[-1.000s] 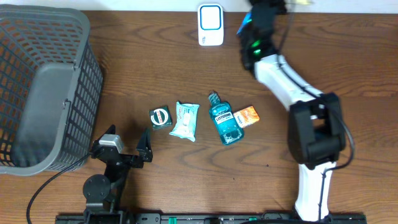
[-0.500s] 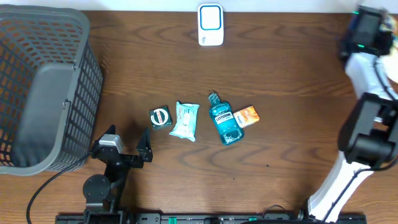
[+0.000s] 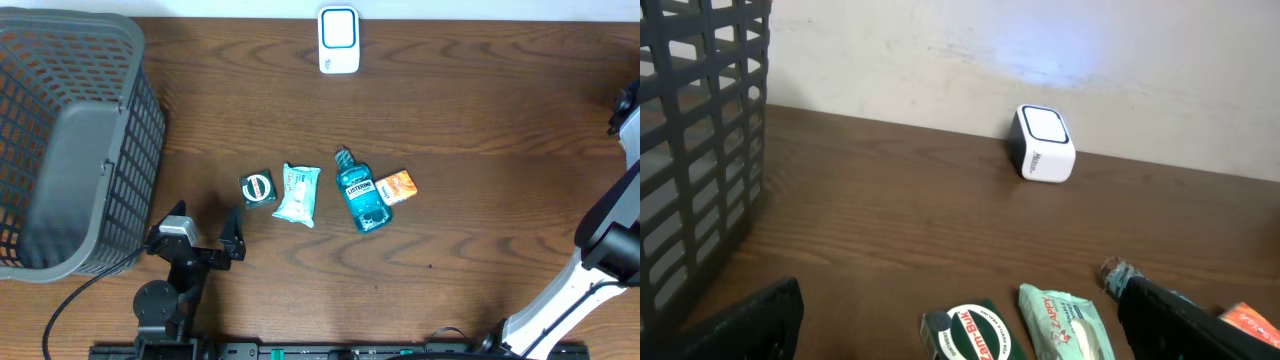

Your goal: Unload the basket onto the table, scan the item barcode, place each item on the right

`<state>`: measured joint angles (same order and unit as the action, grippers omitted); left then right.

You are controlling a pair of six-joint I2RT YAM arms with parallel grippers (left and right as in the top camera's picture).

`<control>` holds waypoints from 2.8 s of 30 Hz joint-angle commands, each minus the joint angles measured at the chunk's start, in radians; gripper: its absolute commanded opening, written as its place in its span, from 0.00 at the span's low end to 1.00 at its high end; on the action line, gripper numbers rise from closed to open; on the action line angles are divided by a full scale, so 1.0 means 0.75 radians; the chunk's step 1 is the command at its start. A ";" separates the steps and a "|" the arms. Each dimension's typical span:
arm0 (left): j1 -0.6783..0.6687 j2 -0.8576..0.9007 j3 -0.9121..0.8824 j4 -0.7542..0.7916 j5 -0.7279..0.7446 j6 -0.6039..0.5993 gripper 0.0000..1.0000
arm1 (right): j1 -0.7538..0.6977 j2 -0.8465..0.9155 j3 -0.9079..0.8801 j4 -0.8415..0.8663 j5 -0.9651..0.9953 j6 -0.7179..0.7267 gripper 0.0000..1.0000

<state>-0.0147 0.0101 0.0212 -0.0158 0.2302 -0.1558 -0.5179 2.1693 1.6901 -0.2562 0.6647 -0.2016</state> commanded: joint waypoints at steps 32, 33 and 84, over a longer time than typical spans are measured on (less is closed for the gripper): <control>0.006 -0.008 -0.023 -0.044 0.016 0.013 0.98 | 1.108 -0.293 0.009 -1.066 -1.000 0.140 0.72; 0.006 -0.008 -0.023 -0.043 0.016 0.013 0.98 | 1.109 -0.293 0.005 -1.118 -1.015 0.139 0.71; 0.006 -0.008 -0.023 -0.043 0.016 0.013 0.98 | 0.990 -0.336 -0.226 -1.573 -1.818 0.649 0.01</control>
<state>-0.0147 0.0101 0.0216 -0.0158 0.2302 -0.1562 0.2340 1.9285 1.5017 -1.4044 -0.4938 0.1673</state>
